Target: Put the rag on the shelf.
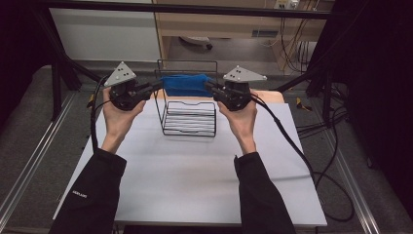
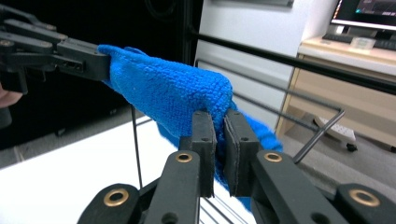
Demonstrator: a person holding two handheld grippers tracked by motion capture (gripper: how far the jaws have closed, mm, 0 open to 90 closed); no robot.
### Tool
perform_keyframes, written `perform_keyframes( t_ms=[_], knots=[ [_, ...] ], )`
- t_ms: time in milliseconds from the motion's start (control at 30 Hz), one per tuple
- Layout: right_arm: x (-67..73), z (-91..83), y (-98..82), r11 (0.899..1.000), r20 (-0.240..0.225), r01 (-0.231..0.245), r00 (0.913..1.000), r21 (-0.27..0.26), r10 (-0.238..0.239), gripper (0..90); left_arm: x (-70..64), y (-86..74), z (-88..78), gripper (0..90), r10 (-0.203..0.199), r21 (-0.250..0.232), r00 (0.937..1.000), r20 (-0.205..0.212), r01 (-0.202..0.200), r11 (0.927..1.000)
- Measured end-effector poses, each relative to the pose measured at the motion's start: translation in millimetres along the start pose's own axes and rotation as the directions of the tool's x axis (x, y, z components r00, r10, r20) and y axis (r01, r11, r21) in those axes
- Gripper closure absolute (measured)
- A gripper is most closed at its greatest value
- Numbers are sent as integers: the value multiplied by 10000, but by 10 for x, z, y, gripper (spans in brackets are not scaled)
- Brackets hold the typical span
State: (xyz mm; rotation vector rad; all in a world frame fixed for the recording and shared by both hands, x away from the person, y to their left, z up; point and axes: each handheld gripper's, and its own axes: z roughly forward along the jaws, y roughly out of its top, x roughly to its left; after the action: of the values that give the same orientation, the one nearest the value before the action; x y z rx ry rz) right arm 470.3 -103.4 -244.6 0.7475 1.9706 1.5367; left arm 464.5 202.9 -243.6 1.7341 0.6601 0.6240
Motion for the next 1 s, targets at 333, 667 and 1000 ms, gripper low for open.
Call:
perform_keyframes(
  t_ms=[333,667,1000],
  knots=[
    [-27,36,-117,9989,-221,-124,9997,443,134,839,9,-143,83,855,-166,566,9998,139,158,9983],
    [-28,54,-137,9990,-217,-77,9997,441,86,841,21,56,-59,742,-917,62,9952,351,916,9958],
    [-14,63,-158,9984,-144,179,9997,543,-171,837,29,108,-28,800,-1459,445,9882,460,1439,9886]
  ],
)
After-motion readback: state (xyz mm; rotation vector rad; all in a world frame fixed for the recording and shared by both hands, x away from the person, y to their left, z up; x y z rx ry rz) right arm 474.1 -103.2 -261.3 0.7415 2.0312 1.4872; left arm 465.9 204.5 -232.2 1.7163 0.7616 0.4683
